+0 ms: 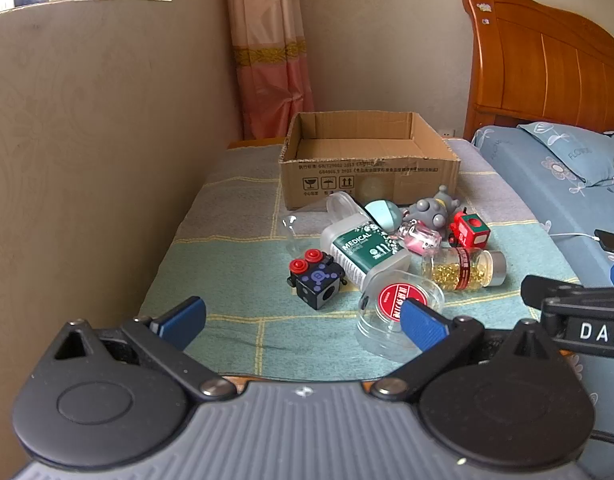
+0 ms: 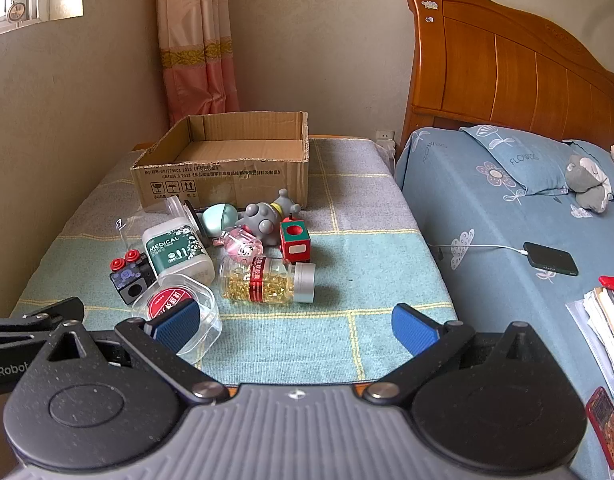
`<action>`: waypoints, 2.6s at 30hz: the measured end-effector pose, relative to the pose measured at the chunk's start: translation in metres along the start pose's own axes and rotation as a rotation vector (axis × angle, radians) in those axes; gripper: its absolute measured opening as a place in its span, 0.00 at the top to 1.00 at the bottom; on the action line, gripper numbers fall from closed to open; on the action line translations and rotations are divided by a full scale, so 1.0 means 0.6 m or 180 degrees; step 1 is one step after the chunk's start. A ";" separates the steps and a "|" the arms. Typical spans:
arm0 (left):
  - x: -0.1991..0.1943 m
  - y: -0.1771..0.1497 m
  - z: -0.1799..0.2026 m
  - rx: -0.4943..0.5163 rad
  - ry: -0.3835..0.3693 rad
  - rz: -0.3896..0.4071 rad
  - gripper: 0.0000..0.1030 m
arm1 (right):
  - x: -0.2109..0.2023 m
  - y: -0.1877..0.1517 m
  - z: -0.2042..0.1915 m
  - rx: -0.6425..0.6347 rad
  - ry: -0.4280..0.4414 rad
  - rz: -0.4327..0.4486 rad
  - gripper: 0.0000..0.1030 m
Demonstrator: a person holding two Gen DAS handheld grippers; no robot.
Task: Organize rigid objects
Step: 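Move both grippers toward the black block and the capsule bottle, then close the left gripper on the black block while the right gripper grasps the capsule bottle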
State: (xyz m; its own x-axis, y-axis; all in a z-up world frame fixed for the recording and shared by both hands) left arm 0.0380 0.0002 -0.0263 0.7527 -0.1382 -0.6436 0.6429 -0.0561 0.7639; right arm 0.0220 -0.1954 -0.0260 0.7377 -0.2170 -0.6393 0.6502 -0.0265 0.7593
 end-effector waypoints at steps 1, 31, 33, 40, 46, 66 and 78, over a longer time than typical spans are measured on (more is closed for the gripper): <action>0.000 0.000 0.000 -0.0002 -0.0003 0.0002 0.01 | 0.000 0.000 0.000 0.0000 0.0000 -0.0001 0.00; 0.027 0.015 -0.017 0.0153 -0.0341 0.0086 0.01 | 0.017 0.032 0.024 -0.0032 0.0309 0.0348 0.00; 0.036 0.013 -0.022 0.0175 -0.0314 0.0067 0.01 | 0.026 0.034 0.027 -0.0063 0.0323 0.0369 0.00; 0.084 0.003 -0.047 0.0234 -0.0286 -0.0068 0.01 | 0.076 0.027 0.031 -0.0166 0.0282 0.0233 0.00; 0.134 0.002 -0.067 0.0250 -0.0421 -0.0163 0.01 | 0.129 0.013 0.015 -0.0129 0.0386 -0.0054 0.00; 0.217 0.030 -0.092 0.0501 -0.0694 -0.0237 0.01 | 0.248 0.037 -0.077 -0.0013 0.0221 -0.0498 0.00; 0.251 0.017 -0.096 0.0602 -0.0802 -0.0429 0.01 | 0.276 0.015 -0.009 0.0123 0.0020 -0.0757 0.00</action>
State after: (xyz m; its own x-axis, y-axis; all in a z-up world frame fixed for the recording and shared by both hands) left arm 0.1662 0.0358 -0.1183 0.5889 -0.3556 -0.7258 0.6788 -0.2698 0.6830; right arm 0.1511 -0.2265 -0.1255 0.5659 -0.1941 -0.8013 0.7984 -0.1134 0.5914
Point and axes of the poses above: each gripper's, at about its wrist camera, not at the fingertips, and x roughly the way its jaws point, z to its right, y to its top, the point moved 5 cm from there along x, roughly the way its jaws point, and after that the axes turned 10 degrees about -y, right-handed, at the moved point
